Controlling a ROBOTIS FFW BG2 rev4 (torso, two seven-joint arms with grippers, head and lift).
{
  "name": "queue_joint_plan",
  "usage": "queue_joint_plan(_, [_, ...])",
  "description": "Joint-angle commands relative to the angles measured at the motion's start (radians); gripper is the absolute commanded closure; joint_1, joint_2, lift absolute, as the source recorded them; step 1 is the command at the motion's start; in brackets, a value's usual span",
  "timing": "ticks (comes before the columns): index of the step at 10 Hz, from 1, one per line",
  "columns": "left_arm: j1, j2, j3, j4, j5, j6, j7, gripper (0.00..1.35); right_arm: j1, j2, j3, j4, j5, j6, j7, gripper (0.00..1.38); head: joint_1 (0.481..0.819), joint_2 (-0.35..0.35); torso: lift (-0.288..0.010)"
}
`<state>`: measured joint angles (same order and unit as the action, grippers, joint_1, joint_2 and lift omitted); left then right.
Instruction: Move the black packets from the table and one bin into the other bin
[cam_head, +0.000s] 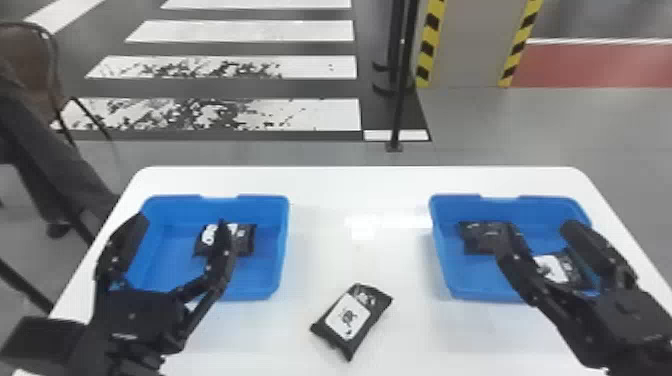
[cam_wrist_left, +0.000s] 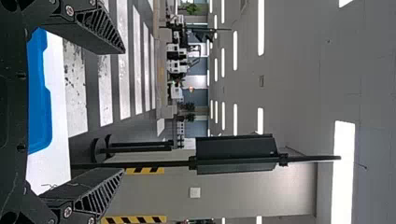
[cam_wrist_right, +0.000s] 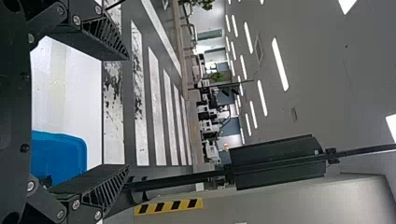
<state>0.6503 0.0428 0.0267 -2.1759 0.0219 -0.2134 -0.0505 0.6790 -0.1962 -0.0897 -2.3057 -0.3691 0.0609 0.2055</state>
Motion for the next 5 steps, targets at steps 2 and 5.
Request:
queue_joint_plan(2, [0.0, 0.0, -0.001, 0.0, 0.0, -0.005, 0.0, 0.13, 0.003, 0.0, 0.0, 0.002, -0.006, -0.002, 0.002, 0.21, 0.695, 0.019, -0.11])
queue_joint_plan(5, [0.0, 0.0, -0.001, 0.003, 0.0, -0.012, 0.0, 0.13, 0.001, 0.0, 0.0, 0.022, -0.028, -0.029, 0.011, 0.2, 0.695, 0.018, -0.11])
